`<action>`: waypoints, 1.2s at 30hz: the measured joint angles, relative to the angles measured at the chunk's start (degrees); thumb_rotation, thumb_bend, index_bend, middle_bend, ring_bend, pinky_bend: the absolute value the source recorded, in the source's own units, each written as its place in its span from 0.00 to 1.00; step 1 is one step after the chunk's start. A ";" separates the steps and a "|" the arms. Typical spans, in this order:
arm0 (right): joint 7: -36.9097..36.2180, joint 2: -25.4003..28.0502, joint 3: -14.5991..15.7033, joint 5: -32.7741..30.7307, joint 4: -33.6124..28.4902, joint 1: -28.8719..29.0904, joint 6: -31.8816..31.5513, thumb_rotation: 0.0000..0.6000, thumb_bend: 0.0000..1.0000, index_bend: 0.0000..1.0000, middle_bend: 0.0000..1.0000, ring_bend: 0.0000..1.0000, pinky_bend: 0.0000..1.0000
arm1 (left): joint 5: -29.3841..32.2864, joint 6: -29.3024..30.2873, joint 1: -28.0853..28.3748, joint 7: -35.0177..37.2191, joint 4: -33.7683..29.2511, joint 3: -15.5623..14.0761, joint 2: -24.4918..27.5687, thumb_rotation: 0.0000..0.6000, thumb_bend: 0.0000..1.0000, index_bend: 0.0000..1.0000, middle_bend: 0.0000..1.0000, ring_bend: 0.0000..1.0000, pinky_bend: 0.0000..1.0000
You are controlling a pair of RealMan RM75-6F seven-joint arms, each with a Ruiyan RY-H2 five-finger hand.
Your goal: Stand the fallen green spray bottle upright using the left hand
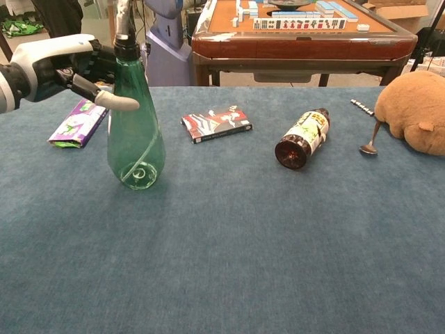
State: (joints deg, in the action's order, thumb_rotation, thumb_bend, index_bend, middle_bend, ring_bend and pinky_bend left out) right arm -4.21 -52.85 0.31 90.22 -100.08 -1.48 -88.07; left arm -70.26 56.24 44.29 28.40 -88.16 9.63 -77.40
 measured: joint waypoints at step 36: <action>-0.07 0.00 -0.19 0.20 -0.06 0.02 -0.17 1.00 0.28 0.32 0.25 0.18 0.29 | -3.43 -4.31 -4.42 6.84 0.57 2.37 2.79 1.00 0.20 0.04 0.05 0.00 0.04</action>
State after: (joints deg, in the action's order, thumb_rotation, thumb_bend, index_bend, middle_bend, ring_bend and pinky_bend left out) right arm -4.29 -52.86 0.13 90.42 -100.14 -1.46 -88.24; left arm -73.70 51.93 39.87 35.24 -87.59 12.00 -74.61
